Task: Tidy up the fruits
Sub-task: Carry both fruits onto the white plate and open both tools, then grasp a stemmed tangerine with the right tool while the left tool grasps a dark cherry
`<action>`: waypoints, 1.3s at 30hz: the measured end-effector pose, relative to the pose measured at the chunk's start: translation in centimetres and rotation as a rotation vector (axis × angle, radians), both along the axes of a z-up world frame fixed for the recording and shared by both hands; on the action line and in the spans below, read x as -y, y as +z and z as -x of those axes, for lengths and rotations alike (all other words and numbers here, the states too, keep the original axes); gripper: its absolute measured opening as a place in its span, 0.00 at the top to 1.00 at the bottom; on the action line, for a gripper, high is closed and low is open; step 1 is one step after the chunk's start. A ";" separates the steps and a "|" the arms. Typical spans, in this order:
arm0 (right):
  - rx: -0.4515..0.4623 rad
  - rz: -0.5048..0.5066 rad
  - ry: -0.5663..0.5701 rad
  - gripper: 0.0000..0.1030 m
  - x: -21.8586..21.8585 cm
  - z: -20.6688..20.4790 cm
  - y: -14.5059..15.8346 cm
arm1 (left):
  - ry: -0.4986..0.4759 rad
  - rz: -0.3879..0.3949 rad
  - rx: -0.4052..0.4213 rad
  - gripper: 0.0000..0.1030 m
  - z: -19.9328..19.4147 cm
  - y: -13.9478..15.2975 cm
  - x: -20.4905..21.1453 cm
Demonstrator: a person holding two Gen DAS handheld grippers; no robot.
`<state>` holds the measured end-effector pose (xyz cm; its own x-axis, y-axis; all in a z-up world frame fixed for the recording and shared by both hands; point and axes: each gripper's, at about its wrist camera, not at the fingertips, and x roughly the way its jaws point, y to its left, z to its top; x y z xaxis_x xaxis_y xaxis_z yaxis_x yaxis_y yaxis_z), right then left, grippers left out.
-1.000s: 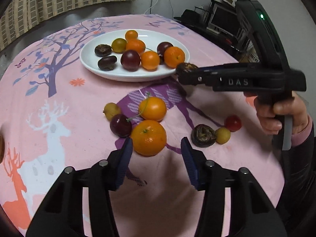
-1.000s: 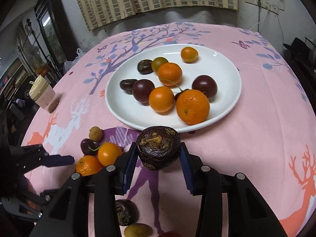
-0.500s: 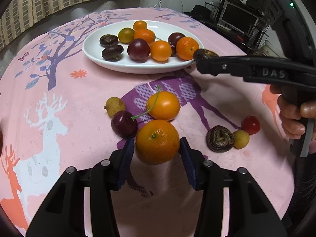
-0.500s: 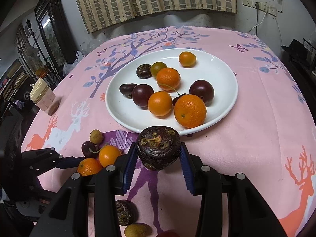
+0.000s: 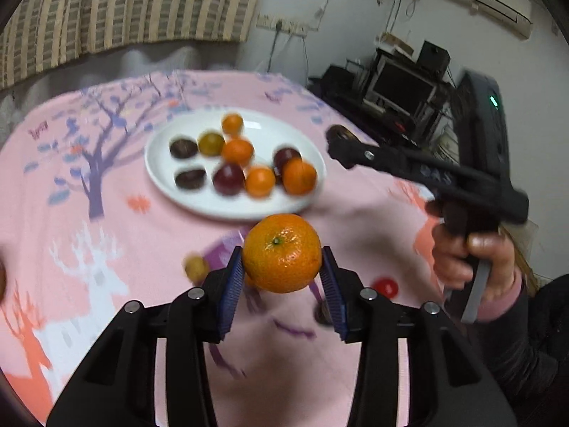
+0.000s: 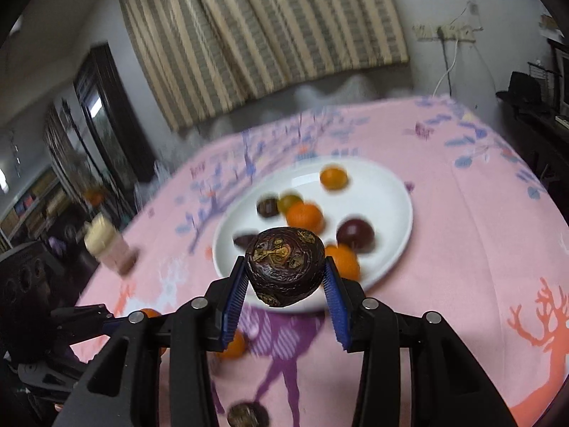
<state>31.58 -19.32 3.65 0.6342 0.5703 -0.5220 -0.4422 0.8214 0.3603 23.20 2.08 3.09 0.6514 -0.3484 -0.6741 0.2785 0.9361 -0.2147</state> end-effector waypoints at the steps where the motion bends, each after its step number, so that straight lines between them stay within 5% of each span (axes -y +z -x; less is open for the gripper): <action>1: 0.021 0.001 -0.037 0.58 0.0 -0.6 0.0 | 0.018 -0.019 0.019 0.59 -0.9 0.3 0.0; 9: -0.108 0.033 -0.073 0.57 -0.9 -6.6 -3.5 | 0.171 -0.105 -0.029 0.58 -13.0 -1.4 -0.5; 11: -0.109 0.047 -0.063 0.47 -0.9 -6.2 -3.3 | 0.225 -0.146 -0.068 0.44 -14.2 -2.0 -0.7; 13: -0.092 0.030 -0.052 0.45 -0.8 -5.3 -2.4 | 0.268 -0.146 -0.049 0.09 -13.4 -1.4 -1.4; 14: -0.074 0.025 -0.029 0.43 -1.0 -4.5 -1.6 | 0.301 -0.130 -0.015 0.07 -12.4 -0.7 -1.9; 17: -0.048 0.079 0.063 0.42 -2.6 -2.2 -0.6 | 0.333 -0.085 0.004 0.07 -9.6 0.6 -3.8; 21: -0.081 0.418 0.212 0.37 -7.2 0.8 -2.5 | 0.420 -0.070 0.025 0.05 -4.9 0.8 -6.4; 23: -0.081 0.505 0.262 0.37 -8.7 2.0 -4.0 | 0.480 -0.082 0.033 0.05 -2.9 -0.1 -7.7; 28: -0.063 0.566 0.372 0.37 -11.2 3.9 -5.8 | 0.564 -0.048 -0.055 0.05 -0.2 -3.2 -10.3; 39: -0.054 0.572 0.353 0.52 -12.4 4.2 -7.0 | 0.524 -0.091 -0.006 0.05 0.6 -2.3 -9.2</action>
